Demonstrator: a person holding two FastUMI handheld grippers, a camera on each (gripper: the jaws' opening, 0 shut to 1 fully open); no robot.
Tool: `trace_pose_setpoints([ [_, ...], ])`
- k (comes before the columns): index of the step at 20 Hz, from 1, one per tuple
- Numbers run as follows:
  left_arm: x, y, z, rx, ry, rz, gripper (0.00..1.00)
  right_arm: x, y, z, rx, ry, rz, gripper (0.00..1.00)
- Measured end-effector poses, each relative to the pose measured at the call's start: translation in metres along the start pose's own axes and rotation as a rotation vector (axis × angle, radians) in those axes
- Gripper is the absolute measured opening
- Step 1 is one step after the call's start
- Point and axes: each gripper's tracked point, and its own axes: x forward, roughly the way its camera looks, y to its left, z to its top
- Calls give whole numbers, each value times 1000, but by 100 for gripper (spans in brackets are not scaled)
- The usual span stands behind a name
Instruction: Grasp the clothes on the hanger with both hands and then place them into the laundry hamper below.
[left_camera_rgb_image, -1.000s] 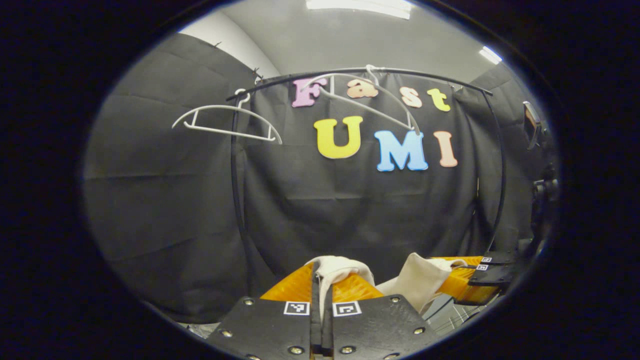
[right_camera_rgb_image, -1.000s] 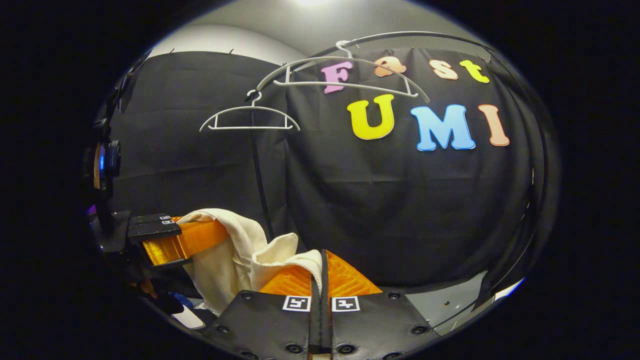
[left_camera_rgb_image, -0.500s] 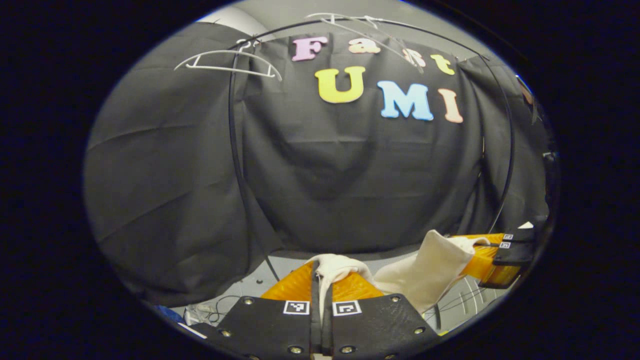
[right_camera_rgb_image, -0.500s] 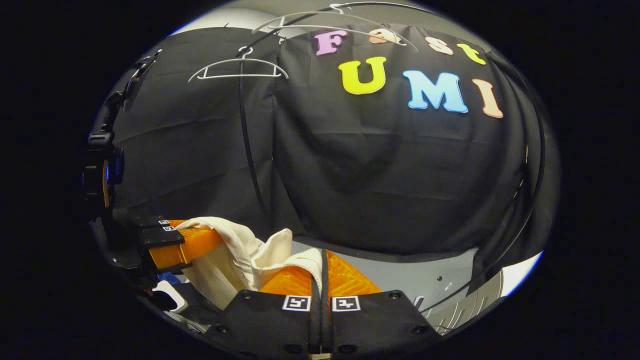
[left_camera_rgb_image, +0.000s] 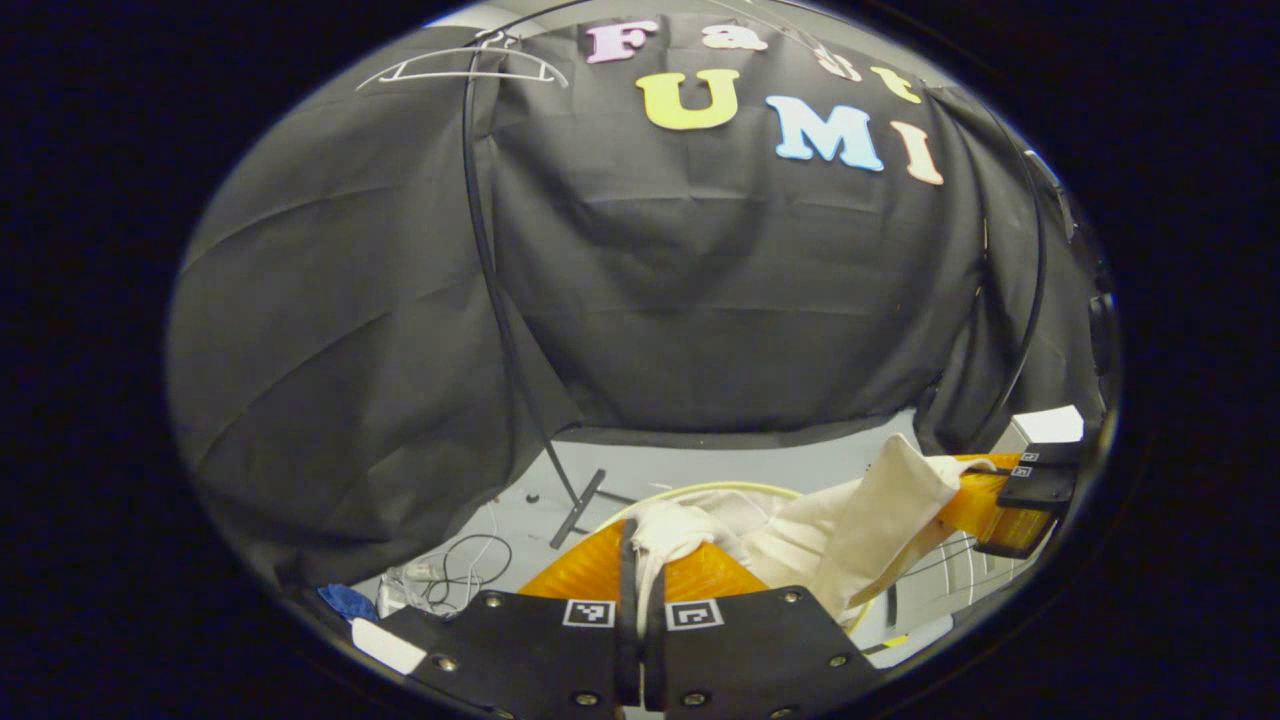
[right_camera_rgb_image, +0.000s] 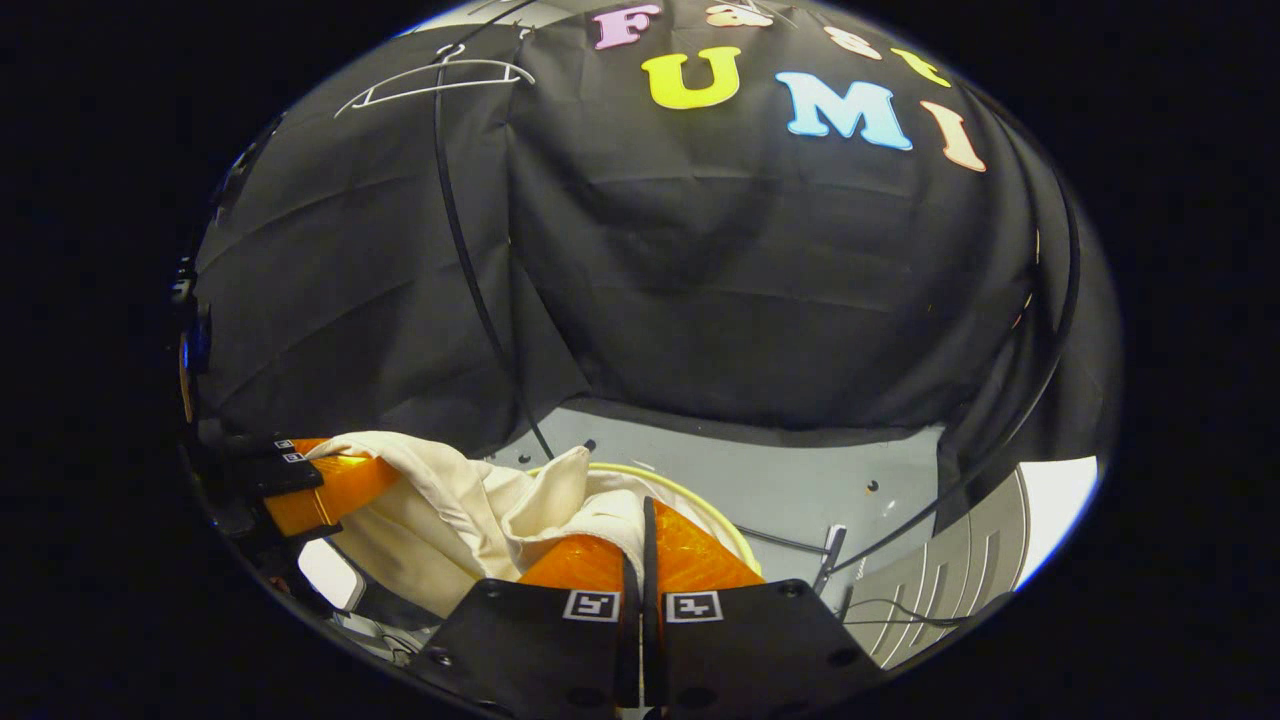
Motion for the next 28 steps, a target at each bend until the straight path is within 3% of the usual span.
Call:
trace_pose_setpoints([
  [4, 3, -8, -16, -18, 77, -16, 5, -4, -6, -18, -10, 72, -26, 6],
  [5, 0, -10, -15, -11, 89, -18, 25, -6, -6, -20, -16, 85, -30, 8],
  [6, -3, -10, -14, 7, 89, -9, 46, -9, -5, -22, -17, 95, -22, 19],
  [8, -14, -5, -12, 42, 73, 12, 86, -20, -3, -20, -24, 101, -17, 51],
  [11, -33, -8, -1, 43, 52, 0, 87, -37, -3, -8, -34, 71, -25, 99],
  [17, -87, 1, 50, 61, -38, -1, 87, -90, -7, 61, -34, -68, -52, 100],
  [23, -160, 7, 169, 78, -272, -10, 87, -172, -32, 154, 7, -287, -129, 100],
  [24, -174, 6, 186, 75, -308, -13, 87, -189, -39, 169, 1, -329, -149, 96],
  [26, -201, 4, 220, 63, -378, -23, 87, -215, -50, 188, -4, -391, -175, 100],
  [28, -226, 1, 254, 52, -451, -28, 87, -242, -65, 200, 8, -445, -198, 96],
])
